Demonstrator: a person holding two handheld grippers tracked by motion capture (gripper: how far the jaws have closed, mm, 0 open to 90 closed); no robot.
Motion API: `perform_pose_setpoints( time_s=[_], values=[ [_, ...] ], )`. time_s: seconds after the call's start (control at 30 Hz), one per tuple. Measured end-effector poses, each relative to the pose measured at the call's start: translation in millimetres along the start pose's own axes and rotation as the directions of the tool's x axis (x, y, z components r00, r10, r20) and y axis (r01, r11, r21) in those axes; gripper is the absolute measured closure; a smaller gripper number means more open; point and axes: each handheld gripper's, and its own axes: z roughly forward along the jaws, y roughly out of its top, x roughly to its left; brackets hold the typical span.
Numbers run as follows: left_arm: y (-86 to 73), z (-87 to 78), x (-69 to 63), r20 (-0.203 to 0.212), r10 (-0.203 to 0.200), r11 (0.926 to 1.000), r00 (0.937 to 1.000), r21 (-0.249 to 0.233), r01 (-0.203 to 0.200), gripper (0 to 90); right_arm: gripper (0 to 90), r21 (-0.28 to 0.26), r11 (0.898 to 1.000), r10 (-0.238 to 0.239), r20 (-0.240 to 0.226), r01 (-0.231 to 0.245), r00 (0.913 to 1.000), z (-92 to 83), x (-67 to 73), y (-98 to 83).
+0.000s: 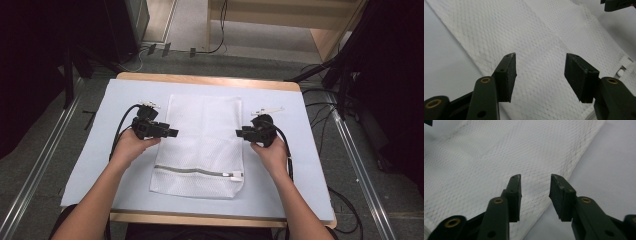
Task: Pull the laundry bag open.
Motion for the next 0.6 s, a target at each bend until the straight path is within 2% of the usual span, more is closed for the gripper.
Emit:
perform_pose_setpoints(
  time_s=[0.1,0.23,0.37,0.43,0.6],
  values=[
    [-0.7,0.0,-6.7,0.020,0.002,1.0000,0.9998,0.008,-0.002,40.8,52.8,-0.005,1.000,-0.013,-0.010,0.013,0.9999,-5.9,3.1,-4.7],
    [-1.2,-0.6,-17.8,0.016,0.028,0.9994,0.9995,0.020,-0.028,40.5,51.0,-0.027,0.999,-0.023,-0.035,0.022,0.9991,-13.5,7.8,-13.2],
    [-1.5,-1.9,-26.7,0.025,0.047,0.9989,0.9986,0.003,-0.047,39.4,49.9,-0.040,0.997,-0.061,-0.043,0.059,0.9972,-21.8,14.1,-22.5],
    [-1.7,-2.6,-31.3,0.029,0.047,0.9989,0.9985,0.004,-0.047,39.3,49.8,-0.037,0.998,-0.057,-0.050,0.055,0.9971,-24.9,17.1,-25.6],
    [-4.6,-3.4,-43.9,0.028,0.078,0.9969,0.9965,0.001,-0.078,39.7,50.1,-0.025,0.998,-0.053,-0.061,0.052,0.9967,-30.2,24.2,-33.4]
  ],
)
